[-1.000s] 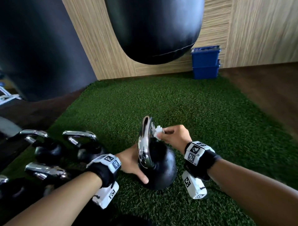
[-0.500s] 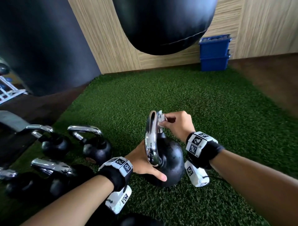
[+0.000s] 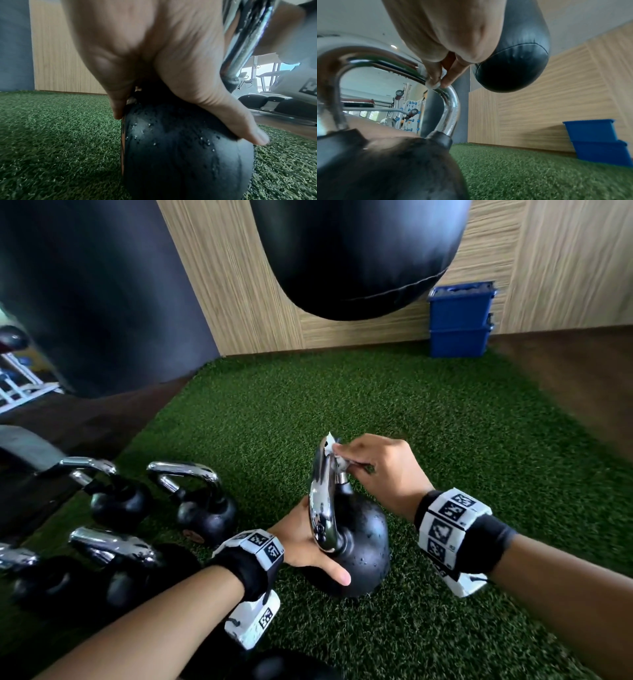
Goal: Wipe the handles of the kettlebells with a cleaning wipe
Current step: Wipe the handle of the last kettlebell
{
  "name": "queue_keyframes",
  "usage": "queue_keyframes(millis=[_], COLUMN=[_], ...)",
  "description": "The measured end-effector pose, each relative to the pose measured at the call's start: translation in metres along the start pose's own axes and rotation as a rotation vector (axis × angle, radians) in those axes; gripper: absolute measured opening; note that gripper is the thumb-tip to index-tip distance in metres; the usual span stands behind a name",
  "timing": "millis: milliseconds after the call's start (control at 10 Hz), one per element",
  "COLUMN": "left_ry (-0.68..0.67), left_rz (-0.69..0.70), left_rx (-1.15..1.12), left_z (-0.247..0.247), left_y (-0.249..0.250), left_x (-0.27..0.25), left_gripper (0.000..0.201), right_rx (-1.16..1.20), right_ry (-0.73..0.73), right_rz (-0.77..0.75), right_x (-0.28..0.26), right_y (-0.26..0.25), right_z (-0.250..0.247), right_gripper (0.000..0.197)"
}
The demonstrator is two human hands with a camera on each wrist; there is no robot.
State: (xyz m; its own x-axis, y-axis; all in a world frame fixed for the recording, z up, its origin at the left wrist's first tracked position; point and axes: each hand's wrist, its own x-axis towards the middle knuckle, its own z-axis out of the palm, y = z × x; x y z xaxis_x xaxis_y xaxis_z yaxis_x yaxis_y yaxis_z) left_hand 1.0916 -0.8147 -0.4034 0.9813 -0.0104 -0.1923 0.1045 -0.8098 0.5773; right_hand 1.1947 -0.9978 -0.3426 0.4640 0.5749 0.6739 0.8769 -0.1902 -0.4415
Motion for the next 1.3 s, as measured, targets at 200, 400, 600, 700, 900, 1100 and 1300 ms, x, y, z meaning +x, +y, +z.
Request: queue_keyframes(millis=[200,400,600,700,900,1100,1300], left_ry=[-0.007,0.019,0.004,-0.071,-0.073,-0.055,-0.078], left_rz=[0.074,0.254,0.311,0.324,-0.026,0.129,0.166], left_rx=[-0.003,-0.072,-0.110,-0.105,-0.011,-0.049,-0.020], left_z=[-0.001,-0.005,-0.002,-0.004,-0.003,-0.002,-0.001], left_y=[0.001,0.008,0.005,0.007,-0.006,0.003,0.001], left_x=[0.000,0.000,0.003,0.003,-0.003,0.000,-0.001], left_gripper=[0.106,0.110,0.120,0.118,0.101,0.079,0.088], right_rx=[-0.002,0.174,0.513,0.743,0.726,0.406,0.275], right_ry=[-0.026,-0.126,-0.175,-0.222,-0.259,-0.210,-0.348], right_rz=[-0.077,0.025,0.512,0.636,0.640,0.583,0.449], right_x=[-0.001,-0.023,-0.014,-0.035,-0.055,-0.072,-0.063], right_y=[-0.017,-0.034,-0.029,-0.035,-0.028,-0.024,-0.021], right_z=[-0.010,-0.021,-0.022,-0.015,-0.001,0.014,0.007], right_gripper=[0.032,0.024,0.020,0.028,0.034,0.026,0.024])
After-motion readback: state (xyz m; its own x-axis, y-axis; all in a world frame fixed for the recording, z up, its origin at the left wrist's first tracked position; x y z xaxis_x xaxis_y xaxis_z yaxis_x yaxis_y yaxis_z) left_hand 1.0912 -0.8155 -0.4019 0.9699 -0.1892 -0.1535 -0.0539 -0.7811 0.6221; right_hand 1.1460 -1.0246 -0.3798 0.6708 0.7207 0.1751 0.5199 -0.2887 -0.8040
